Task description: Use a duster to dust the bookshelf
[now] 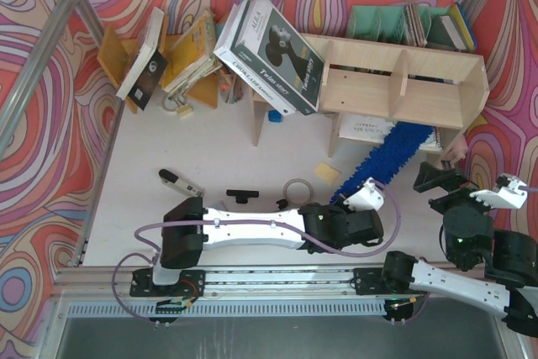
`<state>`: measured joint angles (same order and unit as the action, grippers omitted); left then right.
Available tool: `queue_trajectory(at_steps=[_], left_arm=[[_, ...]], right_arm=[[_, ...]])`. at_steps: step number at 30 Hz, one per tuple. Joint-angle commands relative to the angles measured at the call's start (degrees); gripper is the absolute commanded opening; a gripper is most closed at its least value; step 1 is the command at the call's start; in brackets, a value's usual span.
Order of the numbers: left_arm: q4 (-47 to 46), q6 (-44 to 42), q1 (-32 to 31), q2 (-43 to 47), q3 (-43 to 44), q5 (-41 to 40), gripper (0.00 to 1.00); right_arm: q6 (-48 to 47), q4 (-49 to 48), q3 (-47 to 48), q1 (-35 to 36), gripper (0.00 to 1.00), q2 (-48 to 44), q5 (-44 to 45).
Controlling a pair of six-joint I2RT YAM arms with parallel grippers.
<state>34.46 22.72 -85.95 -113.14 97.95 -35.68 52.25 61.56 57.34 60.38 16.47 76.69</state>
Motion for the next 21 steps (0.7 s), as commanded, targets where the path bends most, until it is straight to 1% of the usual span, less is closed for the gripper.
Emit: queue_trajectory(at_steps=[1,5,8,10,15,21], left_arm=[[-1.3,3.6,-0.2,7.1,-6.6,-6.2,0.0],[-2.0,6.4,-0.1,11.9,-12.7,-9.8,0.0],[-1.0,8.6,-0.1,14.5,-16.0,-13.3,0.0],[-0.2,9.7,-0.1,15.2,-17.1,-14.3,0.0],[0.5,11.5,-0.1,14.4,-17.1,-13.5,0.0],[-1.8,10.0,-0.2,11.7,-16.2,-9.1,0.0]], right_arm=[[-0.9,-0.9,-0.5,0.5,0.98,0.4,1.4],[-1.0,-1.0,-0.5,0.5,0.98,0.5,1.5],[-1.0,-1.1,-0.5,0.5,0.98,0.6,1.5],[-1.1,-1.1,-0.5,0.5,0.98,0.6,1.5],[-1.0,-1.2,-0.5,0.5,0.98,0.6,1.4],[-1.0,-1.1,-0.5,0.6,0.98,0.7,1.4]])
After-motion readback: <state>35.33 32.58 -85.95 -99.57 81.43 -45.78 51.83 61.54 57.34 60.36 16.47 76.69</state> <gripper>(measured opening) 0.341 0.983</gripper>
